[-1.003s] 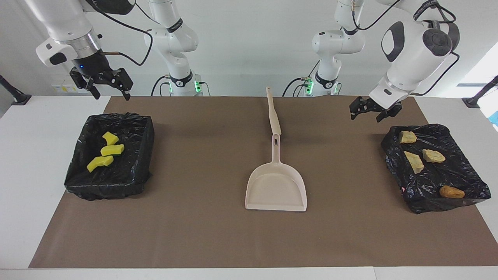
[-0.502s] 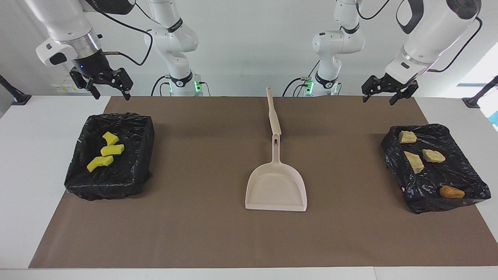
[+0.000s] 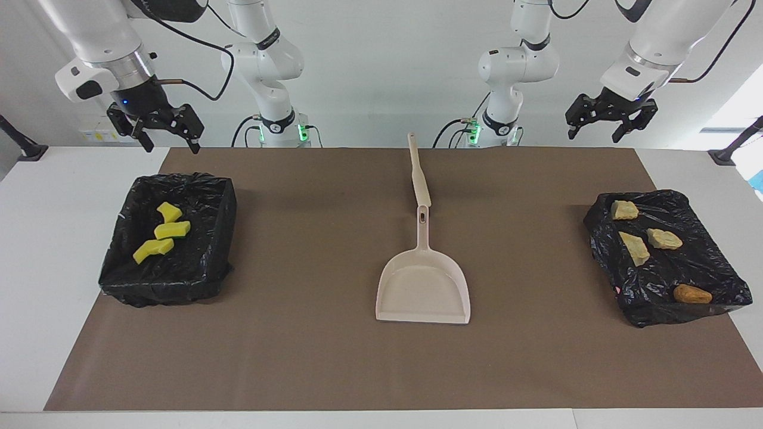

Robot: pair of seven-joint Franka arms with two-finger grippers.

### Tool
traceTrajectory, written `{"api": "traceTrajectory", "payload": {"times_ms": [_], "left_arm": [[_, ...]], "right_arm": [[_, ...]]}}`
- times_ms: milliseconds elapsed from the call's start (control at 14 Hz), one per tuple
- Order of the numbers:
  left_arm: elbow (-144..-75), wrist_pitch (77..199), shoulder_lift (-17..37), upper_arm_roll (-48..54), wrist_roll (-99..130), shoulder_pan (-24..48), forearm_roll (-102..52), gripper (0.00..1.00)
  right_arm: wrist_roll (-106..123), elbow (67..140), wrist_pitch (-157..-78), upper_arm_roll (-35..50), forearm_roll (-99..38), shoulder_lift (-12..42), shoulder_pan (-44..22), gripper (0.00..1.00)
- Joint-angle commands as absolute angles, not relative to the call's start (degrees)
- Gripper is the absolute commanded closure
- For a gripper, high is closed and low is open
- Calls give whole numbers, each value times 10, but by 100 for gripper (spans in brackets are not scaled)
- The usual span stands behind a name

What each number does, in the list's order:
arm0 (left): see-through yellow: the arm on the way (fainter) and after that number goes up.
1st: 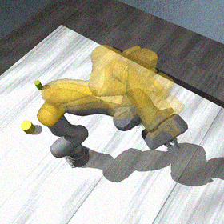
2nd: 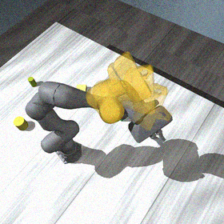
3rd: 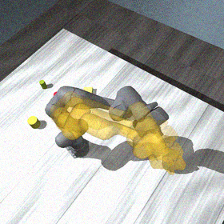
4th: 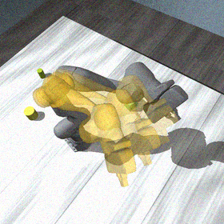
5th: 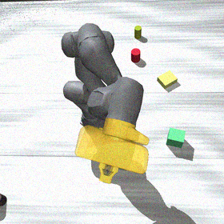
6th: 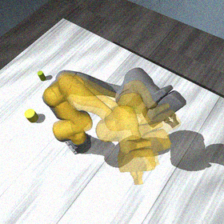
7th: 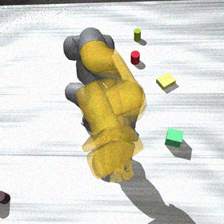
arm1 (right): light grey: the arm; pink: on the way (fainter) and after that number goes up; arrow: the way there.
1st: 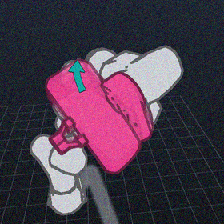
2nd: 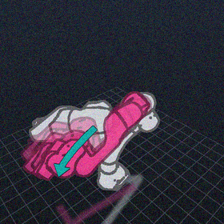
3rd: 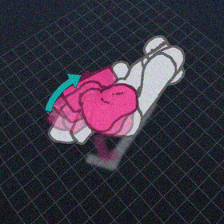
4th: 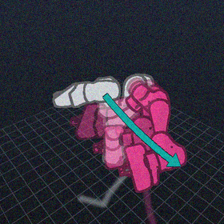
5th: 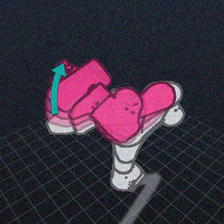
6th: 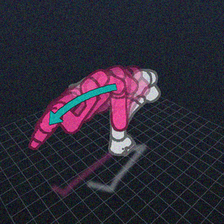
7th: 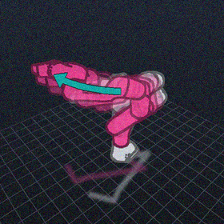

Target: Sweep and dump trash in bin

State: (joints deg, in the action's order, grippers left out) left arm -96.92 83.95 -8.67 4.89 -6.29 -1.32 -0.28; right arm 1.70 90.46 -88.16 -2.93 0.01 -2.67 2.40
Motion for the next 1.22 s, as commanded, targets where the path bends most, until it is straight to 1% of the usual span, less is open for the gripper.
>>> {"api": "traceTrajectory", "payload": {"times_ms": [0,358,1146], "left_arm": [[-965,846,-85,55,-62,-21,3,0],[-970,913,-83,54,-41,-22,-19,0],[-976,899,-86,54,-34,-22,-47,0]], "right_arm": [[14,915,-879,-29,-11,-36,25,0],[14,915,-879,-29,-11,-36,25,0],[14,915,-879,-29,-11,-36,25,0]]}}
